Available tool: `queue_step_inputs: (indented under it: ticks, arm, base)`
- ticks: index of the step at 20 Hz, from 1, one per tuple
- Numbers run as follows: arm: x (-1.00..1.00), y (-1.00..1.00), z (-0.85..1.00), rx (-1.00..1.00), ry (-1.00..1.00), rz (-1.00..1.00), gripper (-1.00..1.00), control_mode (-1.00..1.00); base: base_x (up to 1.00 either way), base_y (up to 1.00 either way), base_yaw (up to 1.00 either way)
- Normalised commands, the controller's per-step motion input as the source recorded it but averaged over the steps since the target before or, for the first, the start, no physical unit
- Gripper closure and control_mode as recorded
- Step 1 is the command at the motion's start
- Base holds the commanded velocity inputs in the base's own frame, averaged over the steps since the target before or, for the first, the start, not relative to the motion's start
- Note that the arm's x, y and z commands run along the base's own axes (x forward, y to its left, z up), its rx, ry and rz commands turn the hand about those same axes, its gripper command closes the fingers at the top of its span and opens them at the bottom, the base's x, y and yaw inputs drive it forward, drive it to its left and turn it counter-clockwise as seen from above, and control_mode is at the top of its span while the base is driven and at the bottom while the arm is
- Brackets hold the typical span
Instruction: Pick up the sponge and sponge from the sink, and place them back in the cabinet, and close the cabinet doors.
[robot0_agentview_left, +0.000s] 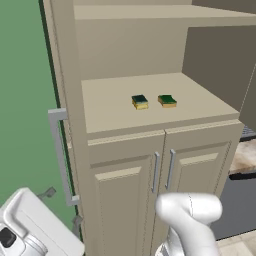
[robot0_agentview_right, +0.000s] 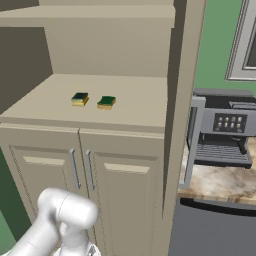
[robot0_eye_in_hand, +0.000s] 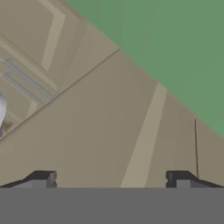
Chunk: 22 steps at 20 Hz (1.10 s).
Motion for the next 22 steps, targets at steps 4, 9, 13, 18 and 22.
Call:
queue_step_inputs:
  ticks: [4, 9, 13, 18, 22]
  arm:
    - [0.0, -0.19, 0.0, 0.0, -0.02, 0.0, -1.0, -1.0]
    - [0.0, -0.21, 0.0, 0.0, -0.01, 0.0, -1.0, -1.0]
    - [0.01, -0.24, 0.0, 0.0, -0.01, 0.0, -1.0, -1.0]
    - [0.04, -0.27, 0.01, 0.0, -0.02, 0.0, -1.0, -1.0]
    - [0.08, -0.31, 0.05, 0.0, -0.01, 0.0, -1.0, -1.0]
  base:
    - [0.0, 0.0, 0.0]
    - [0.0, 0.0, 0.0]
    - [0.0, 0.0, 0.0]
    - [0.0, 0.0, 0.0]
    - [0.0, 0.0, 0.0]
